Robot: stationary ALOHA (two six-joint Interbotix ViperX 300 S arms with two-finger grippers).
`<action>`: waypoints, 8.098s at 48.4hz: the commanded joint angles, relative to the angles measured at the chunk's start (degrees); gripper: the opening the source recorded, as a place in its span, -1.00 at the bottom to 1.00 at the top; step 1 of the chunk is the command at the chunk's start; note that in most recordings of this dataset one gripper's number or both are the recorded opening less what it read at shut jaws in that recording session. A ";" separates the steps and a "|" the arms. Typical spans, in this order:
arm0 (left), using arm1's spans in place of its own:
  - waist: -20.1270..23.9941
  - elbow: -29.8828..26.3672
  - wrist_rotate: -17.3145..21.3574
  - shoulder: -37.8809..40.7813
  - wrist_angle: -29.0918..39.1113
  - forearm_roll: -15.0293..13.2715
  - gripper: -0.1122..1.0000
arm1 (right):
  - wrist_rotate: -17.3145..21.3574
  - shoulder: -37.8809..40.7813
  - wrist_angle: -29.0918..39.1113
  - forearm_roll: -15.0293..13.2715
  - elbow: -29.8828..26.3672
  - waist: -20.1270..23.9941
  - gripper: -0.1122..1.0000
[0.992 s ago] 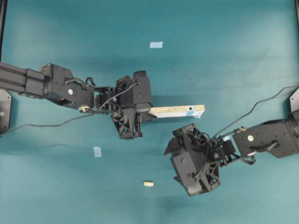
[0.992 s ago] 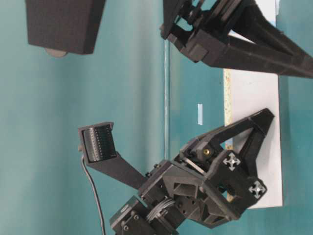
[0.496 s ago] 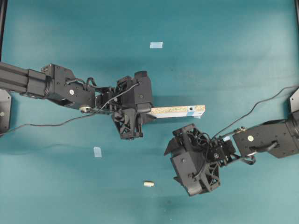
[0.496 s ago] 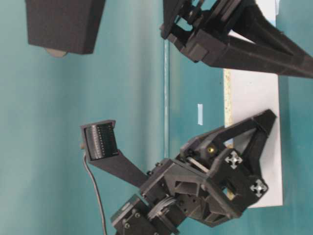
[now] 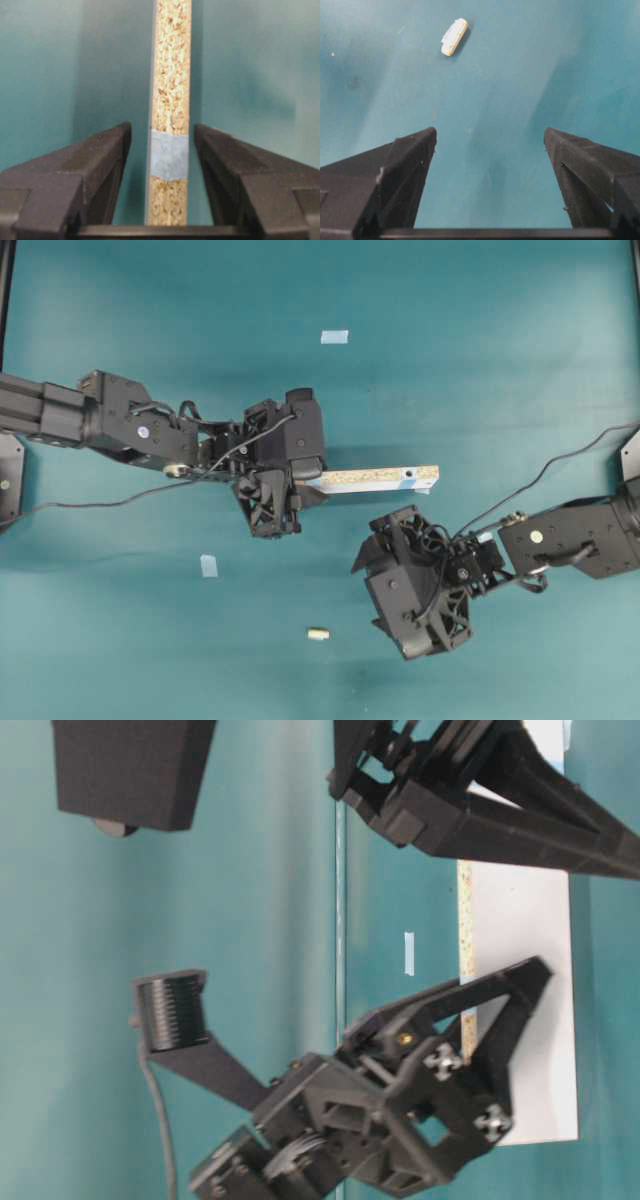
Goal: Move the wooden board into place and insert the rod into its hole.
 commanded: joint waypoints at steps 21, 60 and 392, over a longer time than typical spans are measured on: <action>-1.05 -0.35 -0.97 -4.48 3.43 -0.09 0.84 | 0.09 -1.49 0.00 -0.18 -1.85 0.18 0.90; -1.32 1.85 -1.23 -4.92 3.34 0.00 0.83 | 23.12 8.53 28.92 0.00 -25.58 1.76 0.88; 0.79 -0.70 -0.70 0.88 -0.09 0.18 -0.21 | 8.88 -10.63 -61.61 -3.25 31.03 -28.92 -0.59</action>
